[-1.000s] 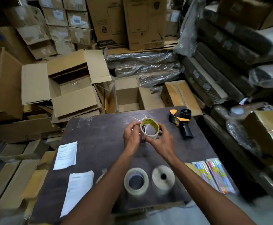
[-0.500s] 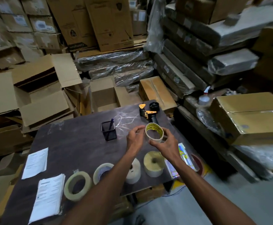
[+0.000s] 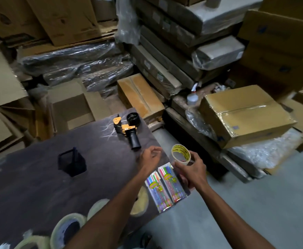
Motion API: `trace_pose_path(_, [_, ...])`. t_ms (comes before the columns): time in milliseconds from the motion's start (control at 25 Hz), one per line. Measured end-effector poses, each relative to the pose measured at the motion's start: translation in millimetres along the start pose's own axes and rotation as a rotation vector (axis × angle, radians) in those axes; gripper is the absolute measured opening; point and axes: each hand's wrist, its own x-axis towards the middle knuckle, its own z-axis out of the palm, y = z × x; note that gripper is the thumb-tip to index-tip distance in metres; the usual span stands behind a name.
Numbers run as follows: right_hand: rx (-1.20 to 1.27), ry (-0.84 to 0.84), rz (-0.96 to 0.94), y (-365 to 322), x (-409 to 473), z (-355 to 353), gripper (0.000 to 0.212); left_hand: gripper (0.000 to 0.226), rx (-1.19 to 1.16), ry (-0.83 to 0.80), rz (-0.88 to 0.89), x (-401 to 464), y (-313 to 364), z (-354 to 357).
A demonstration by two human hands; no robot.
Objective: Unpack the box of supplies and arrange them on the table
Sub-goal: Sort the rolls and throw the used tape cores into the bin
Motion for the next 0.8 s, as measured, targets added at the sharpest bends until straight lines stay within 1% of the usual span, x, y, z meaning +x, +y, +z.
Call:
trace_pose_path(120, [-0.011,0.038,0.064,15,26,-13,0.053,0.025,0.101,-0.073,0.03,21,1,26])
trace_pose_path(200, [-0.031,0.053,0.092,26,41,-20,0.054,0.026,0.14,-0.08,0.015,29,1,41])
trace_pose_path(360, [-0.048,0.029,0.155,55,78,-31,0.058,0.022,0.134,-0.055,-0.05,48,4,75])
trace_pose_path(440, [-0.063,0.003,0.2,78,101,-36,0.062,0.02,0.171,-0.047,-0.067,62,11,99])
trace_pose_path(520, [-0.079,-0.035,0.249,101,124,-39,0.069,0.024,0.23,-0.089,-0.08,79,9,123])
trace_pose_path(600, [-0.096,-0.069,0.306,125,147,-40,0.075,0.026,0.279,-0.151,-0.131,99,-6,150])
trace_pose_path(720, [-0.109,-0.11,0.379,161,179,-38,0.074,0.024,0.357,-0.237,-0.252,127,-32,187])
trace_pose_path(800, [-0.144,-0.129,0.419,187,198,-33,0.075,0.023,0.384,-0.242,-0.313,145,-50,208])
